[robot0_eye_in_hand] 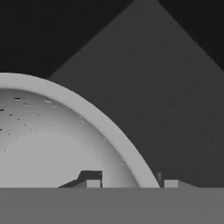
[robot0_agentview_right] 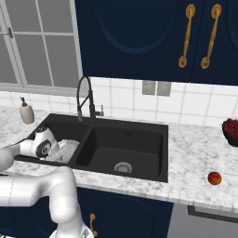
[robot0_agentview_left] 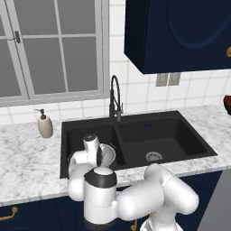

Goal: Put the colander in the sink, put the apple in the colander, and turn on the sink faucet and pour water over the colander.

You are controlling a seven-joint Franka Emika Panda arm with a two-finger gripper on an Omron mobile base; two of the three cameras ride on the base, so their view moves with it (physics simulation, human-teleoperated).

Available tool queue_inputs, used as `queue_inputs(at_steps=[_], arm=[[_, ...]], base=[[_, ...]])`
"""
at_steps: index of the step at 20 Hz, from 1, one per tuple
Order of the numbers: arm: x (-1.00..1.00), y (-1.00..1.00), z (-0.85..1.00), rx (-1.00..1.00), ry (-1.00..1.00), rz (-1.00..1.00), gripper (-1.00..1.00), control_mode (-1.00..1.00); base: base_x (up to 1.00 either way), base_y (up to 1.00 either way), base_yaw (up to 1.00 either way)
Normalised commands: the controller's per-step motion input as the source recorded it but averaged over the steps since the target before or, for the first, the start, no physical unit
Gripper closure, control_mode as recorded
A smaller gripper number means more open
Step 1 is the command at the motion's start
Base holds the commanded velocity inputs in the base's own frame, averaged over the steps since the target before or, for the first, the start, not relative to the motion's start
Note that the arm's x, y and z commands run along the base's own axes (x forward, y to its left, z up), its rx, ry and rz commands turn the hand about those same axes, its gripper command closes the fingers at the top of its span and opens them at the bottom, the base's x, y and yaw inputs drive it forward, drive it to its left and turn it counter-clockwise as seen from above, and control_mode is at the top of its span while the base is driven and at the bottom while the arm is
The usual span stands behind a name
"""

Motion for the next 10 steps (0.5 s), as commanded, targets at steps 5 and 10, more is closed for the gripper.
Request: queue_inputs(at_steps=[5,10], arm=[[0.40,0.02,-0.14,0.19,-0.09,-0.19,-1.00,-1.00],[0.07,0.00,0.08,0.31,-0.26,-0.13,-1.00,-1.00]], base=[[0.00,0.00,0.00],[0.00,0.00,0.00]])
